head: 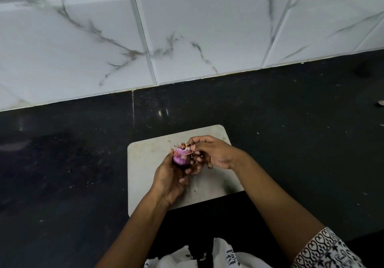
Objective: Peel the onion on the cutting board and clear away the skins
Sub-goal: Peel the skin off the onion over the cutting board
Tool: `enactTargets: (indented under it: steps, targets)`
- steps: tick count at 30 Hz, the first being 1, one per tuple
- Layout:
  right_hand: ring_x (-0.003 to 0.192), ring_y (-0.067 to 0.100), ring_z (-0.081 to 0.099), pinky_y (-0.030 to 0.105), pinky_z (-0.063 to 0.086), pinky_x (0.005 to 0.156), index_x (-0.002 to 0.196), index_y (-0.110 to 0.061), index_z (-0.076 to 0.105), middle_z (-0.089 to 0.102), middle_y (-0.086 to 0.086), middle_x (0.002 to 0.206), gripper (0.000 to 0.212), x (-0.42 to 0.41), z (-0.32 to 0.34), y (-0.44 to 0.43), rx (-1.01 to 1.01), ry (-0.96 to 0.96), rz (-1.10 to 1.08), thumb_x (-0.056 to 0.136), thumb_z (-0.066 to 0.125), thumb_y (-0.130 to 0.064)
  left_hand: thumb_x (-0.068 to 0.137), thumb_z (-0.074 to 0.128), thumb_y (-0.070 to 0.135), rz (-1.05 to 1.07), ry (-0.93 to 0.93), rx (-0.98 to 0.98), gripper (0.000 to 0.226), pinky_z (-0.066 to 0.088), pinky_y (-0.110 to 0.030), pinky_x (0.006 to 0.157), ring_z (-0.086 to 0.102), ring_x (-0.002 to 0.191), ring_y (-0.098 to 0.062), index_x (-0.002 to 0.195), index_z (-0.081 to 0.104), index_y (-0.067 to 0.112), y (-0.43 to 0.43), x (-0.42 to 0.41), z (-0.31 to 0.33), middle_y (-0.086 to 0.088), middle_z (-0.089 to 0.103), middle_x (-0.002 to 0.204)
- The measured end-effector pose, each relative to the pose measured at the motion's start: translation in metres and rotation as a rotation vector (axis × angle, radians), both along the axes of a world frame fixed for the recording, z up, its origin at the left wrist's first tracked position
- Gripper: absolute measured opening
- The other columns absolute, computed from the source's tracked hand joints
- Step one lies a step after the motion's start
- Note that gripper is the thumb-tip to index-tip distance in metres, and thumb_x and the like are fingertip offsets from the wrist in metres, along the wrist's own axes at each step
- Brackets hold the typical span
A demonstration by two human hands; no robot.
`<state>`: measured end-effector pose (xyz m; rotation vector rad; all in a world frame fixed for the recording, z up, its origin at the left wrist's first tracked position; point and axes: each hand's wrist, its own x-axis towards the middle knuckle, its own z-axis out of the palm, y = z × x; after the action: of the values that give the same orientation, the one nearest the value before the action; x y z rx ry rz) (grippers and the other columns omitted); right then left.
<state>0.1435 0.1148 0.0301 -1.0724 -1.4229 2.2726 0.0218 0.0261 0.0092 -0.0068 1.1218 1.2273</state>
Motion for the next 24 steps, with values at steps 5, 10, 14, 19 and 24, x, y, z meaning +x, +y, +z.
enactTargets:
  steps: [5, 10, 14, 19, 24]
  targets:
    - [0.055, 0.009, 0.06, 0.019, 0.045, 0.046, 0.072, -0.011, 0.058, 0.063, -0.003, 0.062, 0.029, 0.0, -0.001, 0.0, -0.033, -0.051, -0.045, 0.092, 0.038, -0.003, 0.1, 0.029, 0.039, 0.0, -0.038, -0.031, 0.047, 0.033, -0.012, 0.028, 0.057, 0.045, -0.011, 0.117, 0.054, 0.003, 0.001, 0.001, -0.006, -0.011, 0.061, 0.084]
    - [0.089, 0.028, 0.068, 0.041, 0.054, 0.079, 0.084, -0.022, 0.068, 0.071, 0.006, 0.094, 0.037, -0.002, -0.017, -0.011, 0.211, -0.285, -0.17, 0.07, 0.07, -0.056, 0.102, 0.029, 0.036, -0.01, 0.07, 0.052, 0.044, 0.053, -0.023, 0.043, 0.069, 0.054, -0.019, 0.104, 0.061, 0.006, 0.0, -0.001, -0.004, -0.011, 0.074, 0.074]
    - [0.084, 0.021, 0.068, 0.035, 0.056, 0.077, 0.089, -0.011, 0.07, 0.072, 0.004, 0.086, 0.023, -0.008, -0.021, -0.028, 0.39, -0.254, -0.355, 0.076, 0.074, -0.03, 0.1, 0.033, 0.037, -0.079, 0.23, 0.12, 0.044, 0.061, -0.038, 0.067, 0.073, 0.08, -0.03, 0.115, 0.061, 0.005, 0.0, -0.002, -0.001, -0.016, 0.074, 0.094]
    - [0.074, 0.019, 0.066, 0.038, 0.057, 0.073, 0.082, -0.011, 0.072, 0.069, 0.003, 0.076, 0.006, -0.016, -0.022, -0.031, 0.515, -0.25, -0.505, 0.081, 0.071, -0.017, 0.085, 0.055, 0.039, -0.198, 0.425, 0.137, 0.045, 0.051, -0.048, 0.093, 0.069, 0.098, -0.028, 0.124, 0.054, 0.018, -0.002, -0.004, 0.006, -0.011, 0.069, 0.113]
    - [0.071, 0.017, 0.067, 0.036, 0.058, 0.072, 0.078, -0.017, 0.07, 0.069, -0.001, 0.073, 0.005, -0.019, -0.019, -0.03, 0.542, -0.269, -0.524, 0.083, 0.069, -0.02, 0.091, 0.053, 0.032, -0.152, 0.302, 0.137, 0.045, 0.051, -0.05, 0.093, 0.065, 0.102, -0.032, 0.13, 0.049, 0.009, 0.0, -0.006, 0.007, -0.02, 0.063, 0.122]
